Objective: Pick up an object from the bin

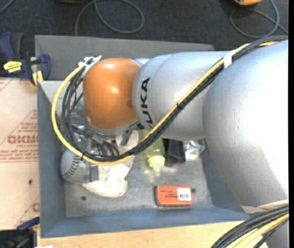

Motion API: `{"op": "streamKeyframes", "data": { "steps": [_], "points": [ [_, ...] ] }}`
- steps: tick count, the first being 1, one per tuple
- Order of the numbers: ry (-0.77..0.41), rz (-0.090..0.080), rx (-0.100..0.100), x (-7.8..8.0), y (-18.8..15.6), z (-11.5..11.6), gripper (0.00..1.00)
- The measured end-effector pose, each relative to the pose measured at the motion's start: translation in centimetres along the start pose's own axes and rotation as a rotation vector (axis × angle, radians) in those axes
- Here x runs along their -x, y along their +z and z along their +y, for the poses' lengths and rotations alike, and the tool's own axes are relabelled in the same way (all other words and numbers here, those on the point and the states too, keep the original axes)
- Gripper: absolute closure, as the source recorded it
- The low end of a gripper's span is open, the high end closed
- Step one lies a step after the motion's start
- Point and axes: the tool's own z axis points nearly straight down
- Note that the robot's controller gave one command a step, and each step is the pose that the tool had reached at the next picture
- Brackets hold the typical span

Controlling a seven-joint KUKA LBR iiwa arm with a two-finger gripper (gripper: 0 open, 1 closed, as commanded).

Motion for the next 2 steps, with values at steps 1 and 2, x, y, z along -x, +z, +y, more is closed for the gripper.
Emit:
{"op": "streamKeyframes", "data": {
  "steps": [1,2],
  "points": [
    [-0.245,-0.007,0.0,-0.2,-0.4,-0.1,0.0],
    [-0.458,-0.025,0.0,1.8,5.4,-2.8,0.0]
  ]
}}
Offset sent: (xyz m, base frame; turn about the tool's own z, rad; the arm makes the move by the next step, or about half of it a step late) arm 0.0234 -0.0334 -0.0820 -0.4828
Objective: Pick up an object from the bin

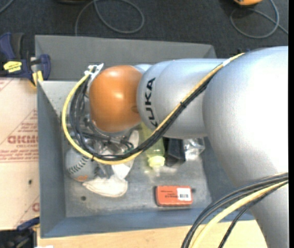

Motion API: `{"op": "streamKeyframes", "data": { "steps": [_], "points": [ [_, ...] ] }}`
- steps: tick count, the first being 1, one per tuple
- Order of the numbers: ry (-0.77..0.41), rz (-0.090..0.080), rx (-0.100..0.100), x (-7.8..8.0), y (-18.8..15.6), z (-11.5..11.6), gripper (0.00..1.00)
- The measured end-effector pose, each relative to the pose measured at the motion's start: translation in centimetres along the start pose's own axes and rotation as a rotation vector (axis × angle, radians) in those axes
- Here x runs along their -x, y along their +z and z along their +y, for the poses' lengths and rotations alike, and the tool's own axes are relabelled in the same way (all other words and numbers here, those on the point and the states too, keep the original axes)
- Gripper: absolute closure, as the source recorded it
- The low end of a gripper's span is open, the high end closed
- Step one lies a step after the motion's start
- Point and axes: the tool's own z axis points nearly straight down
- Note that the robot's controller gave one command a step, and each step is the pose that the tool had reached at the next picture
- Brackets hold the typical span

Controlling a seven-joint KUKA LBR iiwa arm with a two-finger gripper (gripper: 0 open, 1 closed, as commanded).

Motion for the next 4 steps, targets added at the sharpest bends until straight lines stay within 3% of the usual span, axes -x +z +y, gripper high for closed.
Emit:
{"op": "streamKeyframes", "data": {
  "steps": [1,3,4],
  "points": [
    [-0.186,-0.033,-0.011,-2.41,0.99,-2.38,1.0],
    [-0.184,-0.034,-0.011,-2.34,0.8,-2.35,1.0],
    [-0.184,-0.023,-0.009,-1.69,0.17,-1.6,1.0]
  ]
}}
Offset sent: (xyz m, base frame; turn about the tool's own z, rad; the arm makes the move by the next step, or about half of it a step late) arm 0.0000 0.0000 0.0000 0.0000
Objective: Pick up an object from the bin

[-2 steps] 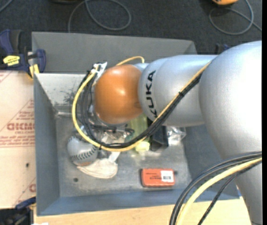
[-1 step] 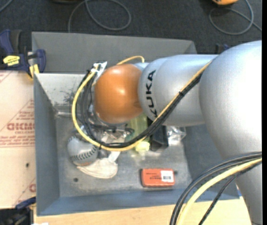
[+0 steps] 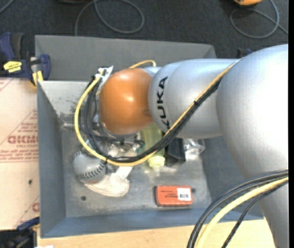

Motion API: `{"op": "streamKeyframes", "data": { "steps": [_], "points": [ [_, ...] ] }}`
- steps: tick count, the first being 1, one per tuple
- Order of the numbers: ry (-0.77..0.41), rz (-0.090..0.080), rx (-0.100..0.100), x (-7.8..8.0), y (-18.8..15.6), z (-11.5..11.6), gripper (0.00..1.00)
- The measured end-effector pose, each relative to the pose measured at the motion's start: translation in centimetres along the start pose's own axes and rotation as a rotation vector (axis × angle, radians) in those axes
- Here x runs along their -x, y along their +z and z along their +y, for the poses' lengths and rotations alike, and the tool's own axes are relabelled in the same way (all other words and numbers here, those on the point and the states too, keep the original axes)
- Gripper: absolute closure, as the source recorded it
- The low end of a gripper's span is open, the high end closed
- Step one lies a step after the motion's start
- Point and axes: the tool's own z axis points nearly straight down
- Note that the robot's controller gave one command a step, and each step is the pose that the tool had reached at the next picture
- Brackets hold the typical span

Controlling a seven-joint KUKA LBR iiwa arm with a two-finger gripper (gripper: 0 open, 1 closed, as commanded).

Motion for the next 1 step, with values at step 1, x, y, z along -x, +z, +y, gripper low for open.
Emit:
{"op": "streamKeyframes", "data": {
  "steps": [1],
  "points": [
    [-0.007,0.003,0.004,0.49,-1.21,0.81,1.0]
  ]
}}
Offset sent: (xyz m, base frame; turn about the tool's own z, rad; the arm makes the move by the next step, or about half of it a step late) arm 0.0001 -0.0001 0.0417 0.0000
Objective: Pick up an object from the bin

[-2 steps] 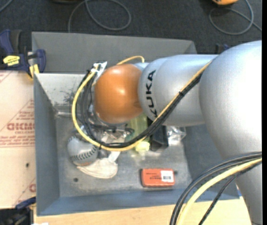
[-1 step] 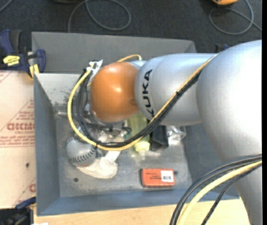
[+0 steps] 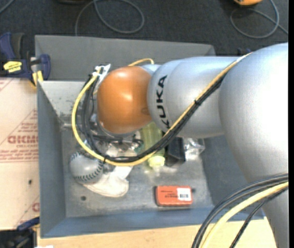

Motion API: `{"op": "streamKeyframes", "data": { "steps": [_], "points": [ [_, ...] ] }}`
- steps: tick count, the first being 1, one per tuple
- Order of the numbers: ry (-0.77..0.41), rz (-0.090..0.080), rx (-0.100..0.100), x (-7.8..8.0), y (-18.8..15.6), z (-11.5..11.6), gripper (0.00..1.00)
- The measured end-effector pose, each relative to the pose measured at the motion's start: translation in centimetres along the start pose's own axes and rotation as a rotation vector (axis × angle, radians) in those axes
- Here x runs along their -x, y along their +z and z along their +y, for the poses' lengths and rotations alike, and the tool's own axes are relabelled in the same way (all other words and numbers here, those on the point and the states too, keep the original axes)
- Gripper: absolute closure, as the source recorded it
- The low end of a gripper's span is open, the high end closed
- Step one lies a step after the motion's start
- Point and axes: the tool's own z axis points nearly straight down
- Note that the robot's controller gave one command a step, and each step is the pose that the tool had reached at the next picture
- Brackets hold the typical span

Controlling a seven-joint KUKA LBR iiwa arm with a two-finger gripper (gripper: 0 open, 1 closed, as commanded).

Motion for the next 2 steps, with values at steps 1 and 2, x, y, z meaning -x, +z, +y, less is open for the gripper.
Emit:
{"op": "streamKeyframes", "data": {
  "steps": [1,2],
  "points": [
    [0.004,0.0,0.002,-0.23,-1.72,-0.23,1.0],
    [0.007,-0.003,-0.002,-0.19,-2.67,-0.51,1.0]
  ]
}}
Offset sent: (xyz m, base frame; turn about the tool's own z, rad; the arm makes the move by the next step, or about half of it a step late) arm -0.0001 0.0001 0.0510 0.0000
